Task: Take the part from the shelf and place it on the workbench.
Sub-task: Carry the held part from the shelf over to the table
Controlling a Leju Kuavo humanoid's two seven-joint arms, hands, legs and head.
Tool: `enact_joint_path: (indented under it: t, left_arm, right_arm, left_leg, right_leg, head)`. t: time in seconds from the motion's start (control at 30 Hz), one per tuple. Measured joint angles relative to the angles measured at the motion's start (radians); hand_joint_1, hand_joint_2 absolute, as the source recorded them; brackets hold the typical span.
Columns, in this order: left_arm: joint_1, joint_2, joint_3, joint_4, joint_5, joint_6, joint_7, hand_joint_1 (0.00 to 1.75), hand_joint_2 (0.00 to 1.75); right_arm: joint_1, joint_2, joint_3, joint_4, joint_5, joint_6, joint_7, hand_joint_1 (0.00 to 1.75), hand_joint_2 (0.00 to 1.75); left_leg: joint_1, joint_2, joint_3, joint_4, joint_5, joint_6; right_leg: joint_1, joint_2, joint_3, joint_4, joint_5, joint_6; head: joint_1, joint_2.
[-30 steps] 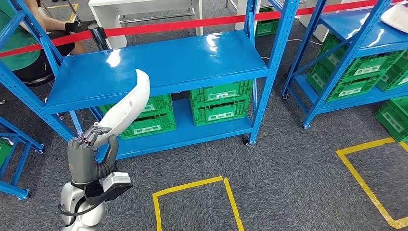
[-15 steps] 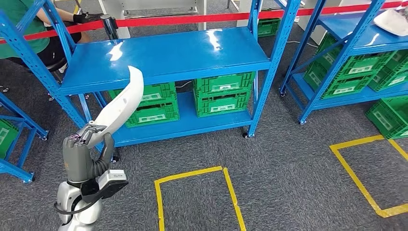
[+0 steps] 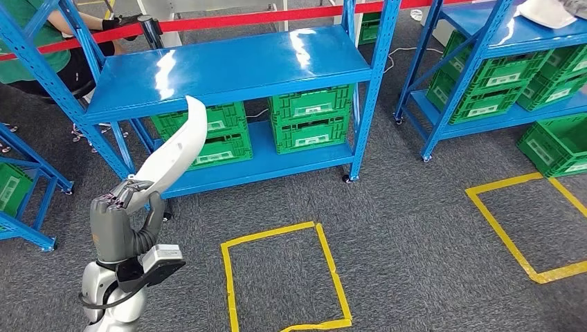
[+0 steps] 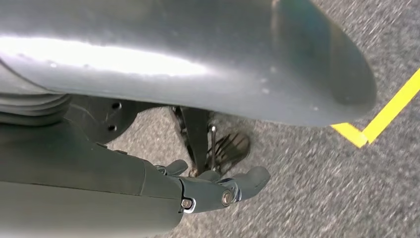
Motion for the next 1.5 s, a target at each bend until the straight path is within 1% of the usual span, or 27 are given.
enact_joint_path:
  t: [0.03,0.07,0.1,0.13,0.2,0.27,0.3,0.33,0.4,0.43,0.53,0.6,0.63,0.73,0.8,0.9,0.97,1.03,1.1,1.13,1.17,1.23,1.27,1.33,1.4,1.43,1.5]
  left_arm:
    - [0.002,0.003,0.003,-0.001,0.006,0.002,-0.001,1.75,1.75]
    - [0.004,0.008,0.006,-0.001,0.014,0.004,-0.003,1.75,1.75]
    - [0.006,0.013,0.008,0.001,0.022,0.005,-0.007,1.75,1.75]
    - [0.006,0.018,0.009,0.004,0.03,0.007,-0.011,1.75,1.75]
    - [0.001,0.024,0.01,0.011,0.04,0.009,-0.019,1.75,1.75]
    - [-0.01,0.025,0.011,0.016,0.041,0.011,-0.021,1.75,1.75]
    - [-0.015,0.025,0.011,0.018,0.037,0.015,-0.021,1.75,1.75]
    - [-0.018,0.025,0.011,0.02,0.031,0.019,-0.02,1.75,1.75]
    - [-0.019,0.024,0.01,0.021,0.015,0.028,-0.016,1.75,1.75]
    - [-0.02,0.023,0.009,0.021,0.009,0.03,-0.014,1.75,1.75]
    - [-0.024,0.019,0.001,0.023,0.001,0.028,-0.01,1.75,1.75]
    - [-0.023,0.016,-0.009,0.028,-0.004,0.026,-0.007,1.75,1.75]
    - [-0.022,0.015,-0.013,0.03,-0.009,0.028,-0.003,1.75,1.75]
    - [-0.006,0.012,-0.02,0.015,-0.028,0.036,0.021,1.75,1.75]
    - [0.011,0.011,-0.019,-0.008,-0.04,0.04,0.037,1.75,1.75]
    - [0.042,0.01,-0.018,-0.043,-0.05,0.042,0.048,1.75,1.75]
    - [0.054,0.011,-0.017,-0.062,-0.053,0.041,0.05,1.75,1.75]
    - [0.059,0.011,-0.017,-0.074,-0.058,0.037,0.053,1.75,1.75]
    - [0.068,0.011,-0.016,-0.082,-0.066,0.029,0.056,1.75,1.75]
    - [0.072,0.011,-0.016,-0.085,-0.069,0.025,0.056,1.75,1.75]
    - [0.075,0.011,-0.016,-0.087,-0.071,0.023,0.055,1.75,1.75]
    - [0.076,0.011,-0.015,-0.09,-0.071,0.02,0.055,1.75,1.75]
    - [0.076,0.011,-0.014,-0.092,-0.071,0.019,0.055,1.75,1.75]
    - [0.076,0.01,-0.013,-0.094,-0.071,0.017,0.054,1.75,1.75]
    - [0.079,0.01,-0.011,-0.095,-0.071,0.017,0.054,1.75,1.75]
    - [0.079,0.01,-0.01,-0.097,-0.071,0.016,0.054,1.75,1.75]
    - [0.078,0.009,-0.008,-0.097,-0.071,0.016,0.053,1.75,1.75]
  right_arm:
    - [0.0,0.0,0.002,0.0,0.002,0.001,-0.001,0.0,0.0]
    - [0.0,0.0,0.004,0.0,0.004,0.002,-0.001,0.0,0.0]
    - [0.001,0.0,0.005,0.0,0.005,0.002,-0.001,0.0,0.0]
    - [0.001,0.0,0.006,0.0,0.004,0.0,-0.001,0.0,0.0]
    - [0.0,0.0,0.008,0.0,0.003,-0.005,-0.003,0.0,0.0]
    - [-0.001,0.0,0.008,0.0,0.003,-0.012,-0.008,0.0,0.0]
    - [-0.002,0.0,0.01,0.0,0.005,-0.016,-0.013,0.0,0.0]
    - [-0.002,0.0,0.012,0.0,0.01,-0.018,-0.019,0.0,0.0]
    - [0.0,0.0,0.017,0.0,0.019,-0.021,-0.032,0.0,0.0]
    - [0.002,-0.001,0.019,0.0,0.022,-0.02,-0.039,0.0,0.0]
    - [0.004,-0.001,0.022,0.0,0.018,-0.013,-0.049,0.0,0.0]
    - [0.004,-0.001,0.022,0.0,0.017,-0.01,-0.049,0.0,0.0]
    - [0.005,-0.001,0.023,0.0,0.02,-0.008,-0.048,0.0,0.0]
    - [0.006,-0.002,0.029,0.0,0.037,0.002,-0.049,0.0,0.0]
    - [0.008,-0.004,0.039,0.0,0.048,0.012,-0.051,0.0,0.0]
    - [0.01,-0.005,0.05,0.0,0.058,0.023,-0.057,0.0,0.0]
    - [0.009,-0.006,0.056,0.0,0.06,0.025,-0.061,0.0,0.0]
    - [0.01,-0.007,0.06,0.0,0.062,0.026,-0.062,0.0,0.0]
    - [0.011,-0.007,0.064,0.0,0.065,0.027,-0.063,0.0,0.0]
    - [0.011,-0.007,0.066,0.0,0.066,0.027,-0.063,0.0,0.0]
    - [0.011,-0.007,0.067,0.0,0.067,0.027,-0.063,0.0,0.0]
    - [0.01,-0.005,0.07,0.0,0.068,0.026,-0.063,0.0,0.0]
    - [0.01,-0.005,0.071,0.0,0.068,0.025,-0.063,0.0,0.0]
    - [0.009,-0.004,0.073,0.0,0.068,0.024,-0.063,0.0,0.0]
    - [0.008,-0.004,0.073,0.0,0.068,0.023,-0.063,0.0,0.0]
    - [0.007,-0.004,0.073,0.0,0.068,0.023,-0.063,0.0,0.0]
    - [0.008,-0.004,0.074,0.0,0.068,0.019,-0.062,0.0,0.0]
  left_leg:
    - [0.002,0.0,-0.011,0.06,-0.046,-0.006]
    - [0.004,0.0,-0.016,0.115,-0.07,-0.011]
    - [0.006,0.0,-0.01,0.151,-0.067,-0.014]
    - [0.007,0.0,0.009,0.158,-0.045,-0.016]
    - [0.009,-0.001,0.094,0.076,0.003,-0.016]
    - [0.007,-0.003,0.199,-0.068,-0.015,-0.007]
    - [0.004,-0.004,0.23,-0.119,-0.034,0.002]
    - [0.001,-0.004,0.239,-0.142,-0.045,0.013]
    - [-0.001,-0.004,0.228,-0.147,-0.036,0.037]
    - [-0.001,-0.006,0.221,-0.147,-0.026,0.047]
    - [-0.001,-0.016,0.19,-0.145,0.004,0.063]
    - [-0.004,-0.029,0.169,-0.139,0.019,0.063]
    - [-0.005,-0.037,0.159,-0.134,0.025,0.061]
    - [-0.006,-0.06,0.134,-0.119,0.034,0.052]
    - [-0.005,-0.072,0.123,-0.112,0.037,0.043]
    - [-0.002,-0.092,0.112,-0.113,0.045,0.025]
    - [-0.004,-0.067,0.091,-0.075,0.019,0.014]
    - [-0.001,-0.027,0.041,0.035,-0.044,0.004]
    - [0.005,-0.013,-0.002,0.139,-0.084,-0.005]
    - [0.008,-0.009,-0.002,0.149,-0.079,-0.009]
    - [0.01,-0.004,0.017,0.118,-0.056,-0.011]
    - [0.011,0.034,0.09,-0.015,0.001,-0.012]
    - [0.009,0.055,0.12,-0.073,0.019,-0.006]
    - [0.003,0.074,0.139,-0.119,0.026,0.009]
    - [0.002,0.048,0.13,-0.12,0.033,0.027]
    - [0.003,0.038,0.129,-0.122,0.037,0.034]
    - [0.006,0.015,0.127,-0.127,0.047,0.048]
  right_leg:
    - [0.0,0.0,-0.015,0.0,0.013,-0.002]
    - [0.0,-0.001,-0.031,0.001,0.026,0.0]
    - [-0.001,-0.001,-0.049,0.002,0.039,0.002]
    - [-0.001,-0.002,-0.066,0.003,0.053,0.005]
    - [-0.003,-0.003,-0.097,0.008,0.076,0.013]
    - [-0.002,-0.003,-0.115,0.014,0.093,0.024]
    - [-0.002,-0.004,-0.119,0.015,0.101,0.03]
    - [-0.002,-0.006,-0.121,0.013,0.109,0.037]
    - [-0.006,-0.009,-0.124,0.012,0.118,0.052]
    - [-0.008,-0.007,-0.132,0.029,0.102,0.058]
    - [-0.008,0.001,-0.194,0.197,-0.018,0.066]
    - [-0.006,0.003,-0.214,0.29,-0.065,0.067]
    - [-0.005,0.005,-0.197,0.285,-0.062,0.065]
    - [-0.003,0.043,-0.067,0.104,-0.007,0.049]
    - [0.001,0.068,-0.022,0.028,-0.001,0.039]
    - [0.002,0.043,-0.018,0.013,0.003,0.024]
    - [-0.005,0.017,-0.016,0.002,0.01,0.012]
    - [-0.006,-0.008,-0.018,-0.001,0.013,0.006]
    - [-0.006,-0.035,-0.02,0.0,0.013,0.006]
    - [-0.007,-0.048,-0.021,0.0,0.013,0.006]
    - [-0.008,-0.06,-0.021,0.001,0.013,0.007]
    - [-0.007,-0.081,-0.02,0.006,0.011,0.013]
    - [-0.005,-0.09,-0.02,0.009,0.01,0.018]
    - [0.0,-0.106,-0.02,0.012,0.01,0.032]
    - [-0.002,-0.119,-0.018,0.011,0.011,0.045]
    - [-0.004,-0.106,-0.02,0.018,0.003,0.051]
    - [-0.008,-0.049,-0.045,0.081,-0.043,0.06]
  head:
    - [0.0,0.0]
    - [0.0,0.0]
    - [0.0,0.0]
    - [0.0,0.0]
    - [-0.001,0.0]
    - [0.0,0.0]
    - [0.0,0.0]
    - [0.0,0.0]
    - [0.001,0.0]
    - [0.001,0.0]
    - [0.002,0.0]
    - [0.001,0.0]
    - [0.001,0.0]
    - [0.001,0.0]
    - [0.001,0.0]
    - [0.001,0.0]
    - [-0.004,0.0]
    - [-0.008,0.0]
    - [-0.008,0.0]
    - [-0.008,0.0]
    - [-0.008,0.0]
    - [-0.008,0.0]
    - [-0.008,0.0]
    - [-0.006,0.0]
    - [-0.005,0.0]
    - [-0.005,0.0]
    - [-0.003,0.0]
